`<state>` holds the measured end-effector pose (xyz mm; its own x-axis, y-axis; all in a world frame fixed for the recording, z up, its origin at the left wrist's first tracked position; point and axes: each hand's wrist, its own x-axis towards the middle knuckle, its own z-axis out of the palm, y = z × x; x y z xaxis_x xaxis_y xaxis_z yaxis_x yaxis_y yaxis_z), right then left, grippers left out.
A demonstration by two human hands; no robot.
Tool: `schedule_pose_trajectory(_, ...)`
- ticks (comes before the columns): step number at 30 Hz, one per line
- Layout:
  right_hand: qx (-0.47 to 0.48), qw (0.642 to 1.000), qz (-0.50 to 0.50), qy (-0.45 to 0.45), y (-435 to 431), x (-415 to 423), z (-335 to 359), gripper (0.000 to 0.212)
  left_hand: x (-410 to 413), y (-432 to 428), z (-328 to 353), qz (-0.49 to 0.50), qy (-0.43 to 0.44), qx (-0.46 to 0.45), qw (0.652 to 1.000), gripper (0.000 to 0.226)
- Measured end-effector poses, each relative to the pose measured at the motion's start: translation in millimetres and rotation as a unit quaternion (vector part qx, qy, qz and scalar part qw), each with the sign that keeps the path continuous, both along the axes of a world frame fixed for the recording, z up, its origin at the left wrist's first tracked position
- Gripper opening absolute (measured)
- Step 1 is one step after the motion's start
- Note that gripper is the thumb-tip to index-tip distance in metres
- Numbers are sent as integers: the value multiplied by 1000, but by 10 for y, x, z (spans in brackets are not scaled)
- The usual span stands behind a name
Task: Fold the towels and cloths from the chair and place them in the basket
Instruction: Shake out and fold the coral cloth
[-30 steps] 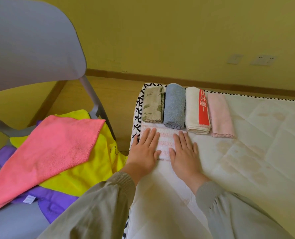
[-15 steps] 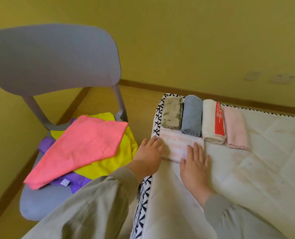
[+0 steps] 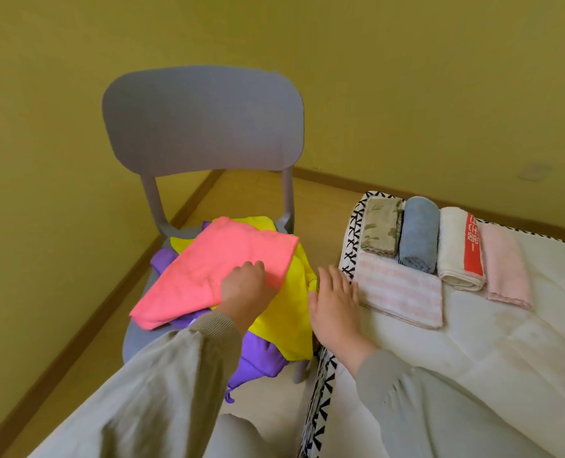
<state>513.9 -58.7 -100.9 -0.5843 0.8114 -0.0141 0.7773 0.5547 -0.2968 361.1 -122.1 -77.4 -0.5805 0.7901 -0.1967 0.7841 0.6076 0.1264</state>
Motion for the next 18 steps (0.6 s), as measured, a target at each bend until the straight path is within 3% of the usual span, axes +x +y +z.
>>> schedule_pose_trajectory(8,-12,999,-4,33,-365,-55,-41,47,99,-38,-55,-55,59,10,997,29)
schedule_pose_trajectory(11,-24,999,-7,37,-343,-1,46,47,82,-38,67,-56,59,65,995,25)
schedule_pose_trajectory(15,-78,992,-15,95,-253,42,281,49,19,-100,489,-56,-34,234,970,21)
schedule_pose_trajectory(18,-119,983,-45,135,-259,4,530,56,-17,-164,887,-58,-110,274,954,20)
